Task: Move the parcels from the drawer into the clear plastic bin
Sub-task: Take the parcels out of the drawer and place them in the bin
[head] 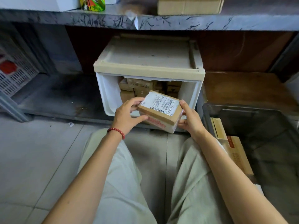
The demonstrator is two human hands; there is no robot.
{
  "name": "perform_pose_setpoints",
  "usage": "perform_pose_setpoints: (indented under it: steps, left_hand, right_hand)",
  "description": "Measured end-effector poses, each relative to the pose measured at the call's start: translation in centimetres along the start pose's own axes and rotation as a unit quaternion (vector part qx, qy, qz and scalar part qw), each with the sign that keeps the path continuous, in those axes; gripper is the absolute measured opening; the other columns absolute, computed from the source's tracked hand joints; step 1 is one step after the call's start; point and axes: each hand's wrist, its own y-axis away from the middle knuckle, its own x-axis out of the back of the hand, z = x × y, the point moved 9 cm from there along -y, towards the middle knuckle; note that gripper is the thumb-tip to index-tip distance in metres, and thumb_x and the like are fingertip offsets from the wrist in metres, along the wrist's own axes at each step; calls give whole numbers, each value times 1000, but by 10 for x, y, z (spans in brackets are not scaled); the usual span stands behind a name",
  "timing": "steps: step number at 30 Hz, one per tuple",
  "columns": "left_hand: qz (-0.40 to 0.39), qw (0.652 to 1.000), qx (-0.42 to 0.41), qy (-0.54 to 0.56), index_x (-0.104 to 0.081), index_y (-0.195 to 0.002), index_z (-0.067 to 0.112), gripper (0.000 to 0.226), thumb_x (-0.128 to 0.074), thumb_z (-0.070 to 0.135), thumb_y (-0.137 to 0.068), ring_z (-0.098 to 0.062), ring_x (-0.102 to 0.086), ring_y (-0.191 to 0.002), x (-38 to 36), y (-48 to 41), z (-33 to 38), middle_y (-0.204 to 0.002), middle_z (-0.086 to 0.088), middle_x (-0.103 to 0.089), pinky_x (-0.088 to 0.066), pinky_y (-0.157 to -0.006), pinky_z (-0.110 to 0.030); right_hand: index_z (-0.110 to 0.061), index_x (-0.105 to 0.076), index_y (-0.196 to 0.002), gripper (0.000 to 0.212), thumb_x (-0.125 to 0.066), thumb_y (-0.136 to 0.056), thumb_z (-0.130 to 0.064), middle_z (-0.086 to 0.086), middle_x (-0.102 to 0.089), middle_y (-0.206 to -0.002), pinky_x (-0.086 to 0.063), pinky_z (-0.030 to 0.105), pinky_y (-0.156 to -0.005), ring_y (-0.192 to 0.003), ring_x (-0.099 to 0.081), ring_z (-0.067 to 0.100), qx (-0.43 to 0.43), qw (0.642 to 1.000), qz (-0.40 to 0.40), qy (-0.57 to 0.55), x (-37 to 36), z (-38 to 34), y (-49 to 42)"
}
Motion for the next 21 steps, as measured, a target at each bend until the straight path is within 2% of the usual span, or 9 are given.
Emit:
perform_pose_setpoints:
  steps: [2,4,7,10,13,16,18,21]
  left_hand:
    - [9,1000,11,27,-55,-119,34,58,-82,15,-72,18,-56,-96,-2,4,-1,-112,24,-56,-41,-77,2]
    - [26,998,20,45,-53,-120,30,58,-82,16,-72,10,-59,-97,-2,5,-2,-114,19,-57,-44,-78,-1]
    - [64,995,47,63,-53,-119,25,56,-83,21,-71,-4,-63,-99,2,4,-5,-117,9,-62,-52,-82,-17]
    - [97,990,71,77,-54,-115,23,48,-80,27,-74,-9,-64,-99,8,3,-10,-115,2,-65,-55,-82,-25]
    - [90,991,77,56,-55,-119,26,47,-77,31,-78,-8,-62,-101,7,1,-12,-120,1,-64,-53,-82,-22]
    - [51,994,86,47,-52,-130,28,62,-77,39,-75,-3,-59,-103,-1,0,-17,-125,5,-60,-48,-77,-12]
    - [26,993,100,65,-46,-138,28,75,-79,41,-72,4,-56,-100,-5,0,-20,-126,9,-58,-44,-69,-3]
    - [4,991,95,90,-38,-144,28,90,-82,40,-66,11,-51,-105,-4,-1,-19,-129,14,-56,-41,-75,-2]
  right_hand:
    - [-34,-72,-99,47,-41,-90,-67,-5,-74,-100,-55,41,-89,-93,-71,19,-9,1000,13,15,1,1,3]
    - [-26,-69,-107,58,-37,-88,-70,1,-70,-111,-49,47,-98,-101,-68,21,-17,999,34,37,3,1,5]
    - [-16,-66,-111,57,-35,-94,-61,8,-68,-114,-52,45,-96,-101,-68,24,-6,999,34,24,3,-2,9]
    - [-21,-63,-119,55,-30,-97,-59,7,-68,-118,-52,41,-95,-105,-67,22,-8,999,-7,31,-5,-1,10]
    - [-37,-52,-118,37,-30,-97,-59,2,-65,-120,-54,33,-88,-108,-64,18,-2,998,-44,34,-13,0,9]
    - [-35,-43,-138,52,-29,-96,-62,-2,-62,-126,-54,28,-85,-107,-64,14,-6,996,-76,52,-17,7,8]
    - [-41,-39,-142,60,-27,-91,-70,-2,-60,-128,-54,27,-85,-104,-65,15,-11,994,-90,66,-17,10,6]
    - [-34,-40,-144,88,-28,-73,-87,2,-57,-121,-56,33,-88,-100,-63,16,-41,992,-93,74,-17,15,5]
